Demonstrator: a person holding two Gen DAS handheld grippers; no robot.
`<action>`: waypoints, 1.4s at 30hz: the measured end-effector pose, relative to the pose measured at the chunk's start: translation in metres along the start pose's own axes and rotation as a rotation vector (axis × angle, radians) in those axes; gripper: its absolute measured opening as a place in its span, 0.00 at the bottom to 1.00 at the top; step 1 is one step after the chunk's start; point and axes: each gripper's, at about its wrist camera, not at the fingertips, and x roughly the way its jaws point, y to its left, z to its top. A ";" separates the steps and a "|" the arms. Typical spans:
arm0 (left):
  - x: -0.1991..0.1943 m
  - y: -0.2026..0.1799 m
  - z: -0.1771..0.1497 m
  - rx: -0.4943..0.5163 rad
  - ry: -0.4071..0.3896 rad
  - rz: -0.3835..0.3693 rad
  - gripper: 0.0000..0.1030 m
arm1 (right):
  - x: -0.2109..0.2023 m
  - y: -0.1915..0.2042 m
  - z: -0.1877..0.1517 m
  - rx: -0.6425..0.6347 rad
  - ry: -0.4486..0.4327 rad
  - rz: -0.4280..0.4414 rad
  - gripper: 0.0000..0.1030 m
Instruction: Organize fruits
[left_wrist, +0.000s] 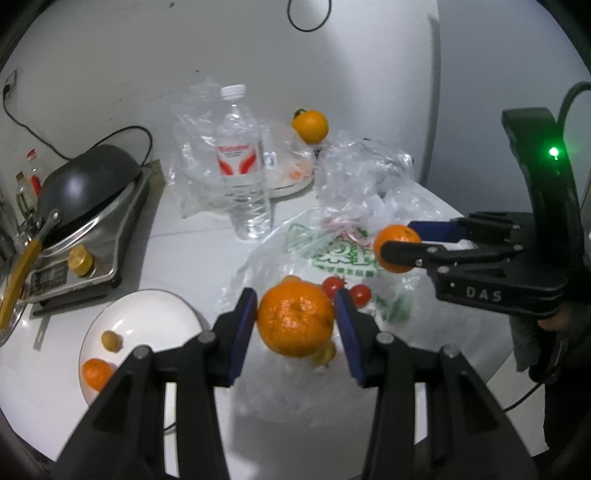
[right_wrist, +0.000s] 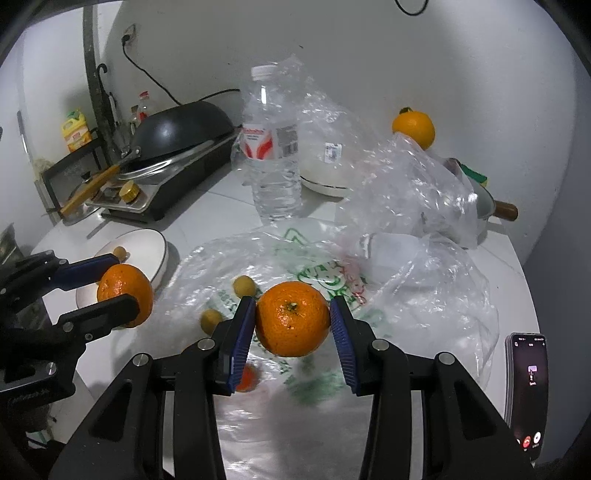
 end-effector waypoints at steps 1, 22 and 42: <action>-0.003 0.003 -0.002 -0.003 -0.004 0.002 0.43 | -0.001 0.004 0.001 -0.004 -0.003 0.001 0.43; -0.037 0.088 -0.053 -0.125 -0.014 0.067 0.43 | 0.006 0.097 0.019 -0.123 0.013 0.030 0.43; -0.021 0.147 -0.095 -0.192 0.018 0.131 0.43 | 0.034 0.157 0.030 -0.214 0.061 0.035 0.43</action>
